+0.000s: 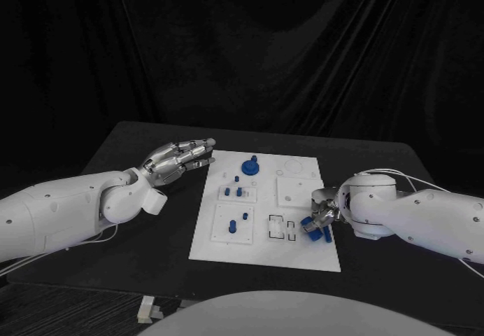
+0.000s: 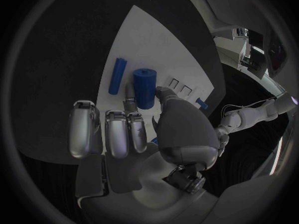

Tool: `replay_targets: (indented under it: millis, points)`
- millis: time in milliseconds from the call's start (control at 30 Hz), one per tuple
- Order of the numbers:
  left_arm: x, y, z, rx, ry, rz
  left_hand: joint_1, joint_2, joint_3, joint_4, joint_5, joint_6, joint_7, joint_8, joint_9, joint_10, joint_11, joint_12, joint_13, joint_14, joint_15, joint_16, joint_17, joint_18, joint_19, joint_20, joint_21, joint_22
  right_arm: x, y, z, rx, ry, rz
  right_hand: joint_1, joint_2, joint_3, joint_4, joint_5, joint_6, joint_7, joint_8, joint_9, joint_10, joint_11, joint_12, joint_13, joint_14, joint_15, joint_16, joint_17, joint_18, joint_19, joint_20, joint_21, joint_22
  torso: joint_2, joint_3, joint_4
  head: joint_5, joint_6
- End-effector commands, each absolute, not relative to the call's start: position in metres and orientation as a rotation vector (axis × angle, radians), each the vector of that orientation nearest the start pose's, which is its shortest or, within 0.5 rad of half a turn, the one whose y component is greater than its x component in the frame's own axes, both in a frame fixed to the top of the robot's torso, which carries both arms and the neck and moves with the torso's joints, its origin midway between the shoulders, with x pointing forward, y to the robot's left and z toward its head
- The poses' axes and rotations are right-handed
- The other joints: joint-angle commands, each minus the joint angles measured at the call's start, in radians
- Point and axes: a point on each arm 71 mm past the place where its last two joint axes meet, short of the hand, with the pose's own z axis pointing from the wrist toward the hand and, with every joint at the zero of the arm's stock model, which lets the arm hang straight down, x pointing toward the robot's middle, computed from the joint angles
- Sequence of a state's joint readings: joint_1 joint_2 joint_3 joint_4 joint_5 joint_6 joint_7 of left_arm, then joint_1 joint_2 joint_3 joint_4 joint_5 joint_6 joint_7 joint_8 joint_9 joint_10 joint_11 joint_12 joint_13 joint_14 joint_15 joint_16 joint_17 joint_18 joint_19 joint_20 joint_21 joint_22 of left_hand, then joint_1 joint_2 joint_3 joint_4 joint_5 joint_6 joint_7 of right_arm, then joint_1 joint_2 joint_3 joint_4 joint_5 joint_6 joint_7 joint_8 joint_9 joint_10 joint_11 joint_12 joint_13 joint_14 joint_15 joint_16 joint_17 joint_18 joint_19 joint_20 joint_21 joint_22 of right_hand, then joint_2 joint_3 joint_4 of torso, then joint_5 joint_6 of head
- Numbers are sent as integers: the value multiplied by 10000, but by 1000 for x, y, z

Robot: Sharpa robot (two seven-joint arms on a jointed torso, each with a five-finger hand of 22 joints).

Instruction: Assemble the parts on the task board

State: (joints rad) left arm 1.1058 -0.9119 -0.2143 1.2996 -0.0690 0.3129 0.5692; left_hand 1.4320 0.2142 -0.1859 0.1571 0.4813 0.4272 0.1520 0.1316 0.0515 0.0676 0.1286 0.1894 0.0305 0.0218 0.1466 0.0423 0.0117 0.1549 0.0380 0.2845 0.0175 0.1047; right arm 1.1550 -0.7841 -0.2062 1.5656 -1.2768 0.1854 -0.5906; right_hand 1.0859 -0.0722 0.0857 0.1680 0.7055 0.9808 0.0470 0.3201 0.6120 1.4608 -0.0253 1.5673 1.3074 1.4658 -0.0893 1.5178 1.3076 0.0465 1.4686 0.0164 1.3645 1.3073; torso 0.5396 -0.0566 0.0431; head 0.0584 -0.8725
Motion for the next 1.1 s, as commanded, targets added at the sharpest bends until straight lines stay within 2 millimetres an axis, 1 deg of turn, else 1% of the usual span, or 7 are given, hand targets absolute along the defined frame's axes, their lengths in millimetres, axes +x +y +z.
replay_targets:
  millis: [33,233,400,567,767,967,1100]
  points:
    - [455,287,-277,-10658,16607,-18580,7,129,-11,59,-37,3,23,55,15,12,52,38,16,-14,75,68,17,135,1,61,42,-6,423,-190,-294,-362,24030,2628,182,186,1034,-912,709,-270,-92,677,794,1100,-99,35,2634,813,-76,-29,1487,23,319,-31,-14,1987,0,-1,-1,40,-2]
    - [455,289,-278,-10679,16615,-18529,10,131,-9,58,-29,7,28,58,15,14,56,40,16,-13,75,70,18,137,5,62,44,2,427,-191,-274,1419,23621,3745,-115,188,1495,-952,1392,-442,-154,1181,1321,1100,-150,35,2634,793,-114,-97,1356,9,349,-66,52,2008,0,-2,0,20,-2]
    - [455,287,-278,-10679,16646,-18545,11,132,-8,57,-22,9,31,60,15,19,60,51,17,-12,76,73,18,140,7,63,45,6,431,-189,-258,3034,24078,4549,-315,210,1586,-854,1376,-493,-160,1277,1427,1100,-156,35,2634,795,-121,-100,1352,5,355,-75,68,2012,-1,0,2,-21,-2]
    - [455,286,-278,-10674,16669,-18576,11,132,-8,57,-22,9,31,60,15,19,60,51,17,-12,76,73,18,140,7,63,45,6,430,-180,-257,4207,24963,5237,-487,198,1639,-780,1110,-564,-162,1353,1519,1100,-156,35,2634,789,-122,-118,1318,35,307,-77,-63,1971,-4,3,-2,-2,-2]
    - [455,286,-279,-10682,16697,-18578,13,145,-1,59,-2,4,38,62,14,22,67,52,16,-10,80,78,19,145,12,65,48,15,424,-170,-270,5061,25937,5713,-696,243,1729,-676,623,-717,-132,1391,1595,1100,-132,35,2634,763,-105,-186,1199,71,242,-66,-231,1918,-13,-3,-1,17,-2]
    - [455,286,-279,-10689,16724,-18583,13,152,2,61,10,2,40,63,13,23,70,54,16,-11,82,76,18,148,15,66,49,19,421,-164,-283,5277,26411,5718,-913,307,1750,-545,-164,-852,-82,1354,1583,1100,-89,35,2634,755,-71,-215,1155,93,202,-36,-340,1885,-12,-8,22,-26,-2]
    - [455,285,-279,-10686,16757,-18622,12,155,3,63,13,-6,41,61,12,24,71,55,15,-10,83,79,19,149,15,66,49,19,421,-162,-290,5272,26492,5608,-1120,361,1675,-394,-1061,-921,-36,1307,1533,1100,-46,35,2634,752,-34,-234,1125,99,194,-4,-374,1876,8,-2,15,-27,-2]
